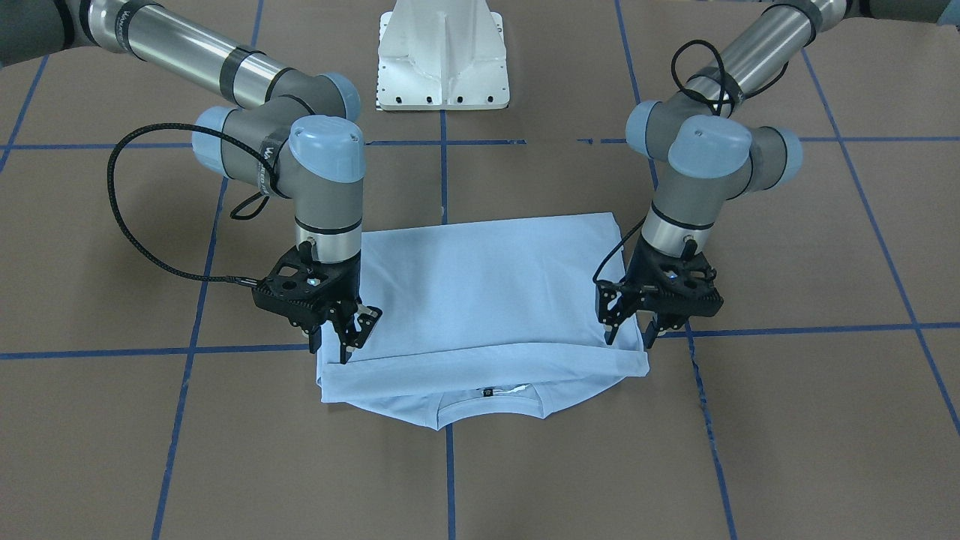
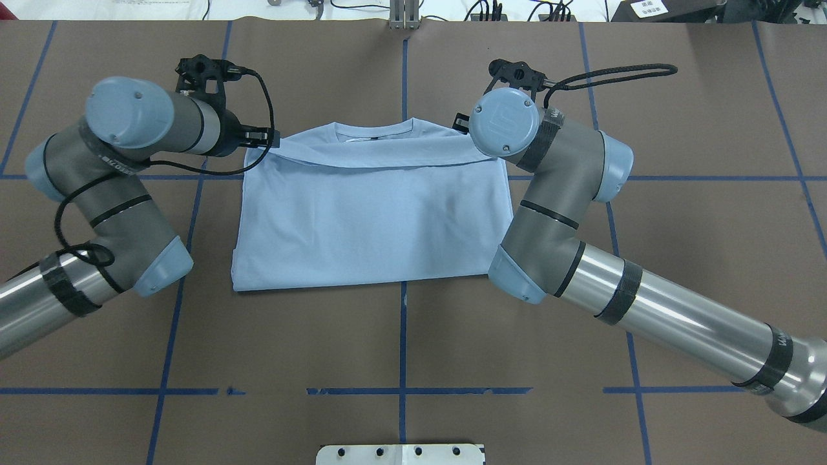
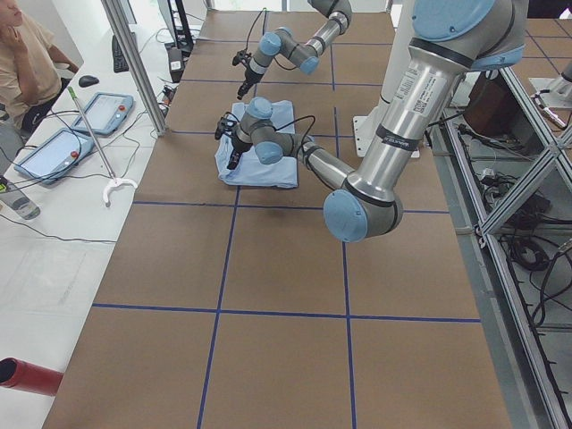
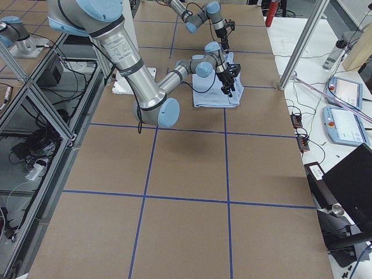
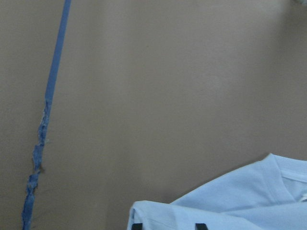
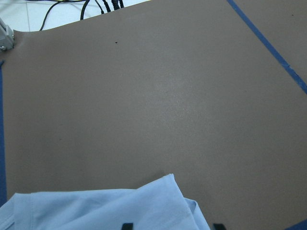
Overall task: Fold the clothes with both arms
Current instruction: 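Open both grippers at the far edge and hold above the folded shirt, then move the left gripper to the folded shirt's side edge nearest it and grasp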
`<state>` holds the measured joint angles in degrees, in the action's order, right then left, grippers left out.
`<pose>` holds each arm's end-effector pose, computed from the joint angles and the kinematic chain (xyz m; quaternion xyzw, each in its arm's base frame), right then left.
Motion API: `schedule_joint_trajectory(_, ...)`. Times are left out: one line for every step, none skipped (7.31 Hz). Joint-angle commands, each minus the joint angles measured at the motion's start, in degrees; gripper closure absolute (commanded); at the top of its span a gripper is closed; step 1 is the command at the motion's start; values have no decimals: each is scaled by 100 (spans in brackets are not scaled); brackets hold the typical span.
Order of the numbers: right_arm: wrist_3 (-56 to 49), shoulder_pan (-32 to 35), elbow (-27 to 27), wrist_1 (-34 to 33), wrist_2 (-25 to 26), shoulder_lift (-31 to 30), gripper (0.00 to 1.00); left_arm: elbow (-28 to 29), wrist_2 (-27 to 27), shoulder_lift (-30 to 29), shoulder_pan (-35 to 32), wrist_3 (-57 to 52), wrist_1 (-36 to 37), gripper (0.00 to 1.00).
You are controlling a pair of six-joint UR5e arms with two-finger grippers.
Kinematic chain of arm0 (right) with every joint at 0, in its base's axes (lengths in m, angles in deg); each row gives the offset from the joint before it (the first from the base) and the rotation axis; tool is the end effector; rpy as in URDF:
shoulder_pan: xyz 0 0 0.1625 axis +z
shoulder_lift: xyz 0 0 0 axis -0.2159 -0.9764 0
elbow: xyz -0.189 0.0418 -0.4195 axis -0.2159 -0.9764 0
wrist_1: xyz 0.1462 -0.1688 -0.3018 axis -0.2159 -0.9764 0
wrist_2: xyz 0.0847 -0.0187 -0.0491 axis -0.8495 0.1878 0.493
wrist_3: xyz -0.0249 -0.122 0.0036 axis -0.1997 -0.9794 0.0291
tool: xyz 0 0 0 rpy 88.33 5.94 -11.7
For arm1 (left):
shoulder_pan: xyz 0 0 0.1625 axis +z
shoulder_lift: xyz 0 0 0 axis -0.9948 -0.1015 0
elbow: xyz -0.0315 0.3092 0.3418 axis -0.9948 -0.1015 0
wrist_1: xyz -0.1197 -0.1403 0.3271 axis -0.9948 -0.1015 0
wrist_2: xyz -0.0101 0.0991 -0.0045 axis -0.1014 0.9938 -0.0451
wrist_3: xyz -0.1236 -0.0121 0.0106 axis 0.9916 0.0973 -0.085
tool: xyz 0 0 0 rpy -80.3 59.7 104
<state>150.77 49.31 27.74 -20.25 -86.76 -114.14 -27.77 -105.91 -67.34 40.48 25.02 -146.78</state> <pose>-0.5148 -0.5661 0.3334 0.1739 -0.3323 0.2656 0.8882 0.4061 -0.5394 0.4016 0.2379 0.4392 -0.0375 0.8655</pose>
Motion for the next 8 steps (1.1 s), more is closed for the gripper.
schedule_joint_trajectory(-88, 25, 72, 25, -6, -22, 0, -1310, 81, 1242, 542, 558, -189, 0)
schedule_joint_trajectory(-97, 25, 107, 16, -6, -31, 0, -1402, 553, 1493, 1008, 1024, -512, 0)
schedule_joint_trajectory(-97, 25, 116, 16, -6, -40, 0, -1395, 628, 1582, 1247, 1438, -533, 2)
schedule_joint_trajectory(-97, 25, 116, 25, -6, -40, 0, -1394, 794, 1705, 1476, 1720, -568, 21)
schedule_joint_trajectory(-97, 25, 125, 16, 3, -40, 0, -1360, 1039, 1741, 1687, 1958, -568, 31)
schedule_joint_trajectory(-97, 25, 125, 25, 3, -40, 0, -1342, 1068, 1733, 1707, 2030, -568, 35)
schedule_joint_trajectory(-97, 25, 125, 25, 3, -40, 0, -1316, 1068, 1732, 1707, 2031, -568, 37)
schedule_joint_trajectory(-97, 25, 125, 16, 3, -40, 0, -1307, 1068, 1741, 1716, 2031, -560, 37)
